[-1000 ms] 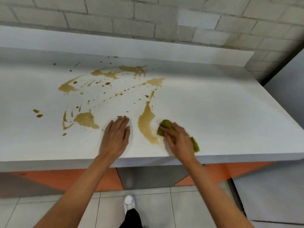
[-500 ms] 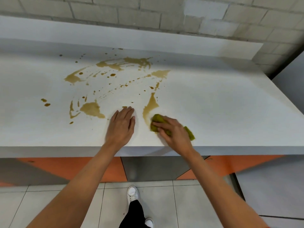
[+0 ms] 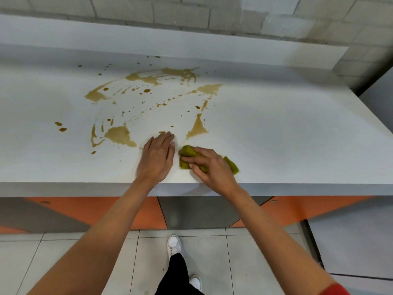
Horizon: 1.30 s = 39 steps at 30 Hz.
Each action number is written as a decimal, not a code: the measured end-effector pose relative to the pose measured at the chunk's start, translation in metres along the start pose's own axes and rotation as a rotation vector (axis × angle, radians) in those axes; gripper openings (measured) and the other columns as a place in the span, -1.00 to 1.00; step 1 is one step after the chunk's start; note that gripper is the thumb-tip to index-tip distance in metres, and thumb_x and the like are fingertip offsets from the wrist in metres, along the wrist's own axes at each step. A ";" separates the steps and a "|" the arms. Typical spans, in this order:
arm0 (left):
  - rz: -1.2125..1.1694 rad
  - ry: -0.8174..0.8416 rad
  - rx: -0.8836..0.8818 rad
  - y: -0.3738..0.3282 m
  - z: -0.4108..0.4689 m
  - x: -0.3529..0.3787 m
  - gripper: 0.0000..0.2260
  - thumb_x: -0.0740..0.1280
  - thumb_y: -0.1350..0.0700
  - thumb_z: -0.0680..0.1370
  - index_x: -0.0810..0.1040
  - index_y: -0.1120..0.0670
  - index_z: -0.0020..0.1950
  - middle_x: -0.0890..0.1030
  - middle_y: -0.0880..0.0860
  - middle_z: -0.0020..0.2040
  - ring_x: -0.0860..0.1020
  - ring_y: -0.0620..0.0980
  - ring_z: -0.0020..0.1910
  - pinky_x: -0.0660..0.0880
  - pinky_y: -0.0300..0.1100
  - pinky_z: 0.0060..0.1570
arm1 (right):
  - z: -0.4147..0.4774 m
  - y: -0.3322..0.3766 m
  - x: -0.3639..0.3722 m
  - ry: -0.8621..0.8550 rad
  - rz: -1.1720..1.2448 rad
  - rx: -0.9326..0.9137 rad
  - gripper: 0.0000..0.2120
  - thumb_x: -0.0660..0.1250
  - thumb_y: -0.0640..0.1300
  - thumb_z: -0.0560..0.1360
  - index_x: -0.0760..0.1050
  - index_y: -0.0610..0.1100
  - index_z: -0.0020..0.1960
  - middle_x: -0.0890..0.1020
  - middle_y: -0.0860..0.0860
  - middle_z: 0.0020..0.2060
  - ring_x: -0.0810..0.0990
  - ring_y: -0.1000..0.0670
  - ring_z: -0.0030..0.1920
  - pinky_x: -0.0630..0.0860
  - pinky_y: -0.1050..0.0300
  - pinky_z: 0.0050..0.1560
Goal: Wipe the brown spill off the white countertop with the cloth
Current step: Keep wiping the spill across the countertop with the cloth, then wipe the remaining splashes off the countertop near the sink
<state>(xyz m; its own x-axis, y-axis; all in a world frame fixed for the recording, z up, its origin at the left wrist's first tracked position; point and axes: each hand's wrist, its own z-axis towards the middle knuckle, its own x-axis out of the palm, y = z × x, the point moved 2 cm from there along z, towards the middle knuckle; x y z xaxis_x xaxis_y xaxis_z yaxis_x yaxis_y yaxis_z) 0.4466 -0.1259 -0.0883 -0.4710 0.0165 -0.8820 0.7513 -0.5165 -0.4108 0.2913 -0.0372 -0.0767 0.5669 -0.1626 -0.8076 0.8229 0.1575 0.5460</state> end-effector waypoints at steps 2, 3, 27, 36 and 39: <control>-0.016 -0.007 -0.003 0.000 -0.001 -0.001 -0.62 -0.02 0.05 0.65 0.30 0.11 0.44 0.35 0.05 0.45 0.23 -0.03 0.47 0.01 -0.11 0.46 | -0.014 -0.019 -0.017 0.020 0.001 0.013 -0.76 0.31 -0.01 0.51 0.54 0.13 0.17 0.50 0.08 0.30 0.43 0.05 0.28 0.42 0.08 0.20; -0.025 -0.004 -0.006 0.000 -0.002 0.000 -0.61 -0.02 0.04 0.65 0.30 0.10 0.44 0.35 0.04 0.45 0.22 -0.04 0.47 0.00 -0.11 0.46 | -0.017 -0.030 -0.026 -0.004 -0.005 0.047 -0.75 0.32 -0.01 0.50 0.55 0.12 0.17 0.50 0.07 0.30 0.44 0.04 0.27 0.43 0.06 0.21; -0.077 -0.014 -0.026 -0.005 0.000 -0.004 -0.60 -0.06 0.01 0.65 0.34 0.11 0.40 0.40 0.07 0.41 0.28 0.00 0.43 0.08 -0.06 0.43 | 0.001 0.005 -0.001 -0.106 -0.040 0.170 -0.74 0.28 -0.10 0.52 0.56 0.01 0.19 0.51 0.01 0.28 0.44 -0.05 0.20 0.39 0.09 0.14; -0.106 -0.021 -0.027 -0.005 -0.003 -0.005 -0.60 -0.06 0.02 0.66 0.35 0.11 0.40 0.40 0.07 0.41 0.26 0.00 0.44 0.07 -0.06 0.43 | -0.032 -0.040 -0.043 -0.121 -0.018 0.203 -0.75 0.32 -0.13 0.50 0.57 0.01 0.17 0.52 -0.01 0.26 0.43 -0.05 0.19 0.30 0.18 0.16; -0.107 -0.010 -0.035 -0.005 -0.002 -0.005 -0.60 -0.07 0.01 0.66 0.34 0.10 0.41 0.39 0.06 0.42 0.25 -0.01 0.45 0.05 -0.06 0.44 | -0.040 -0.062 -0.059 -0.248 -0.085 0.352 -0.75 0.31 -0.16 0.51 0.57 -0.05 0.17 0.54 -0.04 0.24 0.45 -0.12 0.20 0.28 0.21 0.12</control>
<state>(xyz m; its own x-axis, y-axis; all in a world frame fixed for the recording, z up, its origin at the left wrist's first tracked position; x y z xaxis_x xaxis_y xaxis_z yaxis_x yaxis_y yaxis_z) 0.4465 -0.1213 -0.0822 -0.5542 0.0610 -0.8302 0.7120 -0.4819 -0.5107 0.2053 0.0016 -0.0716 0.4534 -0.3962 -0.7984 0.8056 -0.2012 0.5573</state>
